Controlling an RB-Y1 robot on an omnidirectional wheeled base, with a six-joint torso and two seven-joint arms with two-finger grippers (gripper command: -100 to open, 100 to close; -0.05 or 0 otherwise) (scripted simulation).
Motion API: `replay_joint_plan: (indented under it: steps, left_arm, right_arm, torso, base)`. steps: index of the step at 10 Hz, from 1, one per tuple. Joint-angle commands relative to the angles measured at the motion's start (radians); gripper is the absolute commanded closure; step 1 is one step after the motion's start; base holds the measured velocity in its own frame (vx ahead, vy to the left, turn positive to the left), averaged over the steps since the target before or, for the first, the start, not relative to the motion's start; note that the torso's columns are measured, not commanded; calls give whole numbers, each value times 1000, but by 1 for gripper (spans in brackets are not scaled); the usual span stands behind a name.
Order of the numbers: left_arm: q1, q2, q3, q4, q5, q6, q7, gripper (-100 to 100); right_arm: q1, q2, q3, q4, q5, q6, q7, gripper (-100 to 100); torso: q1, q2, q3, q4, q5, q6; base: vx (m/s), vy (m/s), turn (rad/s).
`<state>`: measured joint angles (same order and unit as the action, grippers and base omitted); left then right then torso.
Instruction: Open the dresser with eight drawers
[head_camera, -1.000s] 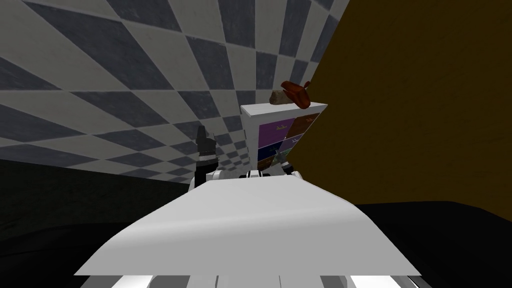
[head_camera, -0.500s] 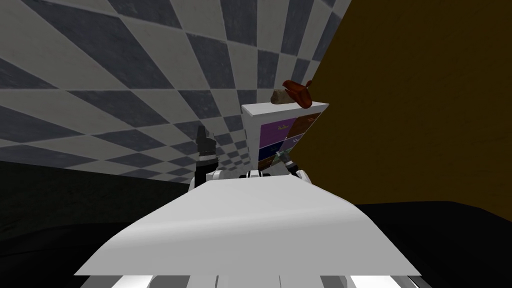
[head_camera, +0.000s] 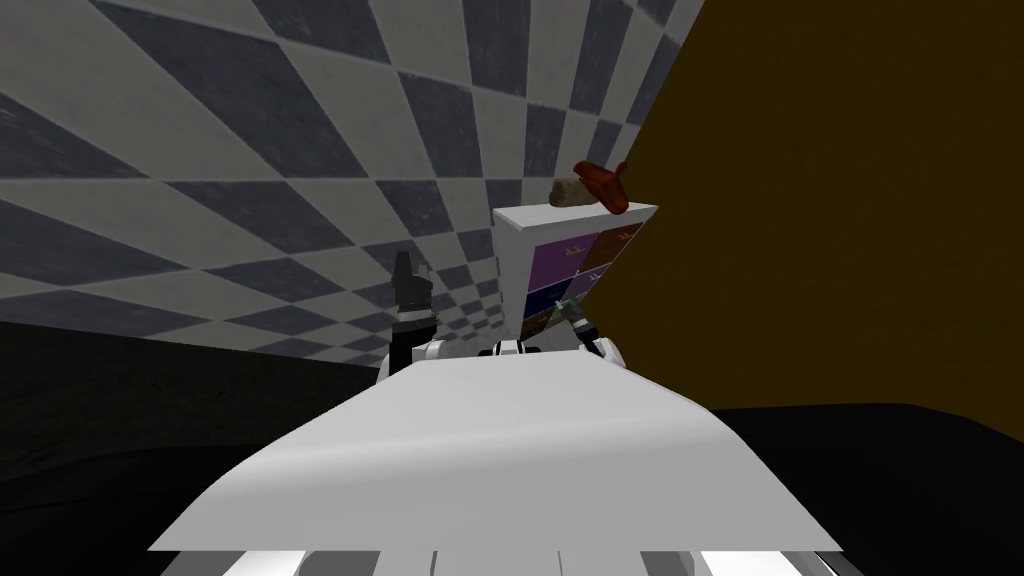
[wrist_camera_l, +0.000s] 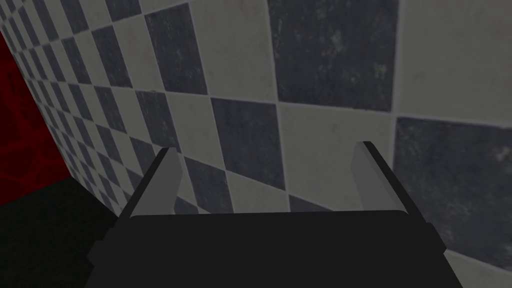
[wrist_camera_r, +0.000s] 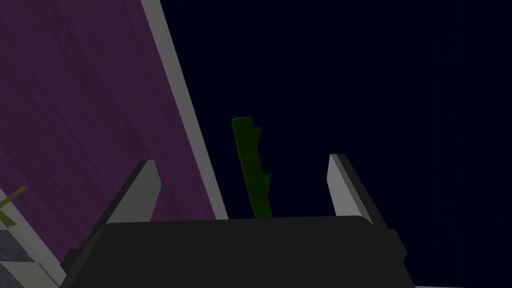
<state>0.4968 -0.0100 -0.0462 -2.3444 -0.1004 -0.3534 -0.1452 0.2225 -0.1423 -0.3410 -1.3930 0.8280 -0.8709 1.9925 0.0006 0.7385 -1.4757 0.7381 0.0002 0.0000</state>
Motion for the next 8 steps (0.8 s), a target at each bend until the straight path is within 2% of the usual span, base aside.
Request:
replay_joint_plan:
  steps: [1,4,5,6,7,8]
  left_arm:
    - [0,0,0,0,0,0,0,0]
    - [0,0,0,0,0,0,0,0]
    - [0,0,0,0,0,0,0,0]
    - [0,0,0,0,0,0,0,0]
    - [0,0,0,0,0,0,0,0]
    - [0,0,0,0,0,0,0,0]
  right_arm:
    - [-8,57,-8,-11,-1,34,-20,-100]
    - [-9,111,-10,-14,0,41,-23,-100]
    - [-7,98,-10,-16,-1,39,-25,-100]
    - [-16,104,-12,-16,-51,76,25,-100]
    - [-16,104,-12,-16,-68,76,45,-100]
    - [-25,108,-14,-15,-102,112,73,-100]
  torso:
    - [-1,0,0,0,-1,0]
    - [-4,-3,-2,-1,-1,0]
    - [-3,-2,-1,-1,-1,0]
    - [-2,-1,-1,0,0,0]
    - [-4,2,1,1,-1,-1]
    - [-3,2,1,1,-1,1]
  base:
    - [-46,99,-19]
    - [-9,27,-6]
    - [0,0,0]
    - [-52,-66,370]
    - [-62,-77,212]
    - [-78,-85,323]
